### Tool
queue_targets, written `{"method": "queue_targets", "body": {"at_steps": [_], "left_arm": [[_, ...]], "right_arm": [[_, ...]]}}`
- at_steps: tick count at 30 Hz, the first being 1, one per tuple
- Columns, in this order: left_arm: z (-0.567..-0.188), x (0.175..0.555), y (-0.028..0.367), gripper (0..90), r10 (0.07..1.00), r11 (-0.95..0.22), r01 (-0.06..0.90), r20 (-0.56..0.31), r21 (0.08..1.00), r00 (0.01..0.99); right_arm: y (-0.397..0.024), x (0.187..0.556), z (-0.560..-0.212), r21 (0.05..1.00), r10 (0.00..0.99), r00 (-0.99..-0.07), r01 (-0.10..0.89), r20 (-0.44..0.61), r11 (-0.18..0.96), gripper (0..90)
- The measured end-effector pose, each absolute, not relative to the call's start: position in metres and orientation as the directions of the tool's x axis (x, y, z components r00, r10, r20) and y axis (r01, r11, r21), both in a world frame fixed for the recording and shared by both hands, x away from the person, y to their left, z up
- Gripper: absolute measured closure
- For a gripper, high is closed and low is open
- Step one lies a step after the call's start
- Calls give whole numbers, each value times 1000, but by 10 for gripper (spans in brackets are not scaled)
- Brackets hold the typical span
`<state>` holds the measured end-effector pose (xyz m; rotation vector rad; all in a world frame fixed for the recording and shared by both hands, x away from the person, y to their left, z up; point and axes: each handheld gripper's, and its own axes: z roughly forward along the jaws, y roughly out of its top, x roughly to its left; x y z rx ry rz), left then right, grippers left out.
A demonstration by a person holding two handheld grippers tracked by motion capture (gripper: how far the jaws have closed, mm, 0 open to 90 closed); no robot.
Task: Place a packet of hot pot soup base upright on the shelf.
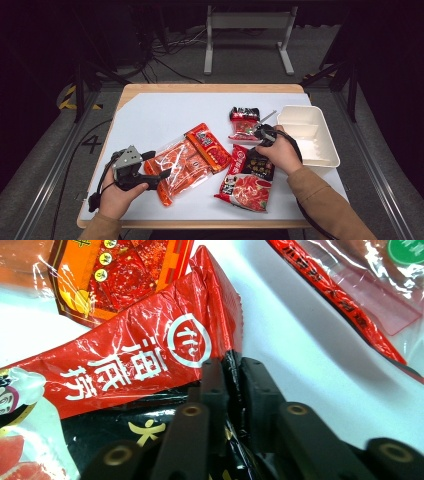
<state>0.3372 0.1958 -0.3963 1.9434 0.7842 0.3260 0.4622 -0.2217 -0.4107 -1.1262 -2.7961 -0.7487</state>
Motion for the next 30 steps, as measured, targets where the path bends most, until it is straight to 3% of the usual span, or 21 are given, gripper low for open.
{"method": "queue_targets", "body": {"at_steps": [15, 30], "left_arm": [[-395, 337, 194, 167, 639, -312, 378, -102, 871, 762], [-393, 337, 190, 168, 633, -310, 371, -101, 876, 767]], "right_arm": [[-221, 438, -364, 500, 611, -783, 579, 121, 643, 876], [-217, 402, -307, 595, 517, -856, 401, -29, 697, 878]]}}
